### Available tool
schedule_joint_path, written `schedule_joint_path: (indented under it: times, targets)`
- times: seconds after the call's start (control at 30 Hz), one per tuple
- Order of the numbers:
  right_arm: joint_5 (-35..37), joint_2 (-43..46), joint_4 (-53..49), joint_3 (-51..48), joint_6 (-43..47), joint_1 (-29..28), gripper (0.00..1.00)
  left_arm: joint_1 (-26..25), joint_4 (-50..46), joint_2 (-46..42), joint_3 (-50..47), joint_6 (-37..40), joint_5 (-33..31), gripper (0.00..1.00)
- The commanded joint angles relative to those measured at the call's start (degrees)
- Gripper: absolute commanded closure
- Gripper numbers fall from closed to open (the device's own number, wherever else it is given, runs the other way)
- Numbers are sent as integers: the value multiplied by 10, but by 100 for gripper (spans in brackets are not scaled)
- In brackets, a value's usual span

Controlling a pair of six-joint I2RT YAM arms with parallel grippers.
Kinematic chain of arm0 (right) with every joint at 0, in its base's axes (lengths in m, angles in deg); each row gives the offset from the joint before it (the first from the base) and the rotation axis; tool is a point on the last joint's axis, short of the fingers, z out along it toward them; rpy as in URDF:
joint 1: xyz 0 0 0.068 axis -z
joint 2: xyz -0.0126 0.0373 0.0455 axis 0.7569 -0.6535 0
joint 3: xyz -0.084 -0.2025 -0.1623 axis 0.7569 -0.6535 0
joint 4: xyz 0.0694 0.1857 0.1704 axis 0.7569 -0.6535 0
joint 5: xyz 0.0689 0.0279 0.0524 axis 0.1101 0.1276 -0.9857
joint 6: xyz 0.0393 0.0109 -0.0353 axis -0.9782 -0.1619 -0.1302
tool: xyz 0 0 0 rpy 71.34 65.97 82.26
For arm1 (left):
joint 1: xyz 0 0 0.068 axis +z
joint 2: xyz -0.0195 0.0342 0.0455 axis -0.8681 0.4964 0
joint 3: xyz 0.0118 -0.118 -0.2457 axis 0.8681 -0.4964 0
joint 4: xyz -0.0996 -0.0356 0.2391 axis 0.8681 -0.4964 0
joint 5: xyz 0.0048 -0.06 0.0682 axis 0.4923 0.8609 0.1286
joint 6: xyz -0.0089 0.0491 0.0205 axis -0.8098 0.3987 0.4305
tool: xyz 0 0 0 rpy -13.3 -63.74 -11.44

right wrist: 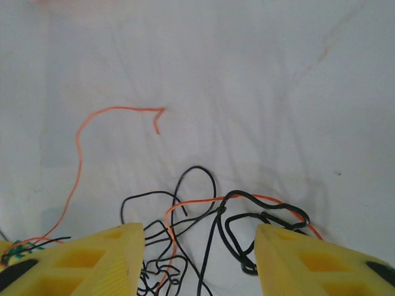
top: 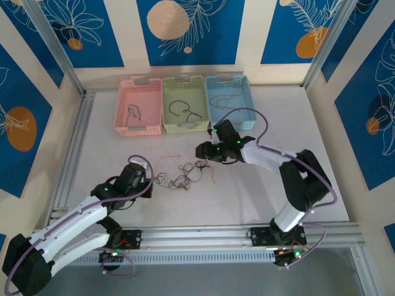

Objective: Untangle the cables

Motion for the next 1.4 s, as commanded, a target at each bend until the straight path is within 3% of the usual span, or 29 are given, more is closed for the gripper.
schedule_joint_path:
  times: [0.0,0.3,0.7,1.03,1.13,1.23,1.37]
  targets:
    - [-37,-22,-38,34,-19,-8,45,-1,6,1,0,2,0,100]
    - [-11,-34,-59,49,-7,-26,43,-1,7,3,1,3,2,100]
    - [28,-41,-102,68,-3,-41,50,-1,7,2,0,3,2,100]
    - [44,-36,-113,61,-1,-61,69,-1,7,1,0,3,2,100]
    - [25,-34,-105,60,5,-56,88,-1,6,0,0,2,2,100]
    - [13,-2,-88,48,18,-54,99,-1,6,-3,-1,2,0,100]
    - [5,103,-81,26,55,-30,100,-1,4,-9,-1,1,-2,100]
